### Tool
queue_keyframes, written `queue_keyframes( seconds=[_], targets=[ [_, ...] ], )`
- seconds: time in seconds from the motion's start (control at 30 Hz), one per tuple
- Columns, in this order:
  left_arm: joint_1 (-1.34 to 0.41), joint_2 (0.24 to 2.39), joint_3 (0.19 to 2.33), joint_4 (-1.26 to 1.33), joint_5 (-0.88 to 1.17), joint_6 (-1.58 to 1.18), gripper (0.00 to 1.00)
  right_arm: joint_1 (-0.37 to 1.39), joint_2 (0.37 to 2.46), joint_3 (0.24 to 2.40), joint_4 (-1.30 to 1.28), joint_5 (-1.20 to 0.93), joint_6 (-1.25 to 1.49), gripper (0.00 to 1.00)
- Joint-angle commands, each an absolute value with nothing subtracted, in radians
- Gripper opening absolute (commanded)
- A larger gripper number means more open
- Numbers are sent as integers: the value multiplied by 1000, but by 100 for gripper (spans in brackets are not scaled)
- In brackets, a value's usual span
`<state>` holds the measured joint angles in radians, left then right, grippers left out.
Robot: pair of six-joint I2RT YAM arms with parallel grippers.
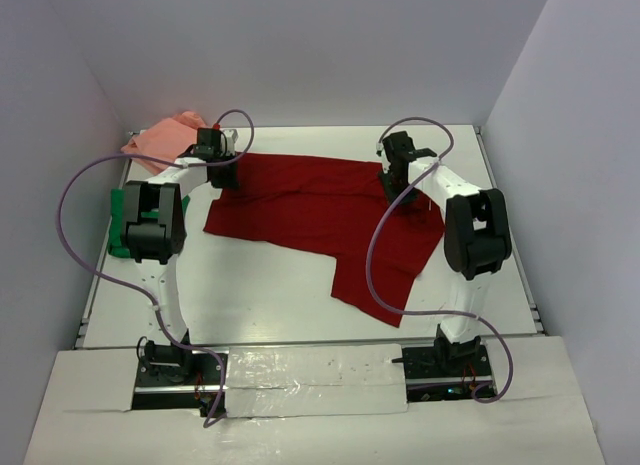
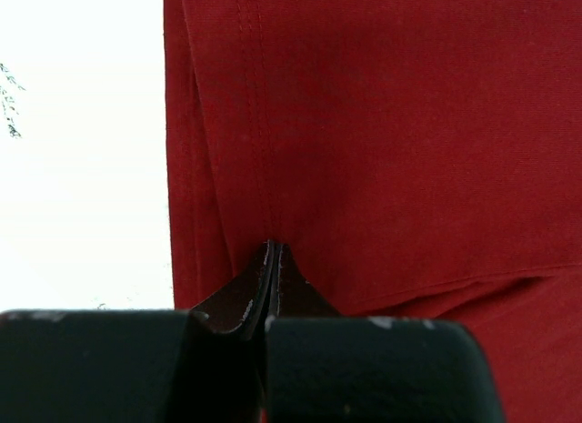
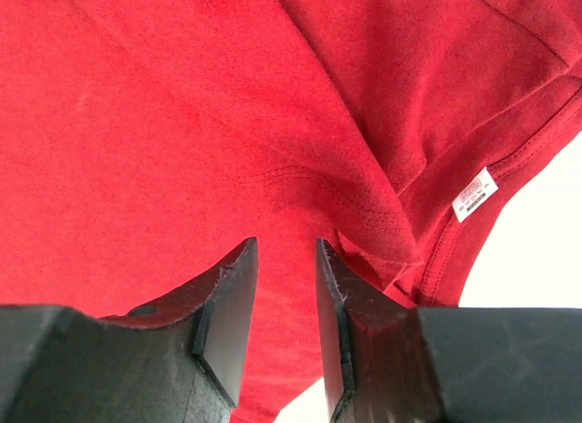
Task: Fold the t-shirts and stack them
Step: Fold the flattened tshirt in 1/3 of the way
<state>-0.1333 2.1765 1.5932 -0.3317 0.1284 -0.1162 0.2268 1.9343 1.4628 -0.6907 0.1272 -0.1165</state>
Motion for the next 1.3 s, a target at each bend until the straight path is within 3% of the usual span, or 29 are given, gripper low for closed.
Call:
queue_keyframes(
  seconds=[0.0, 0.47, 0.63, 1.27],
  targets=[
    [-129, 2114, 1580, -336, 149, -106, 0, 236, 1945, 1457, -666, 147, -110, 38],
    [-129, 2105, 1585, -342, 163, -110, 0, 250, 1996, 1474, -699, 67, -107, 38],
    [-127, 2103, 1572, -330, 166, -110, 0, 258, 1990, 1459, -683, 75, -113, 33],
    [-129, 2066, 1505, -288, 173, -115, 0, 364, 1919, 1316, -436, 411, -229, 39]
  ],
)
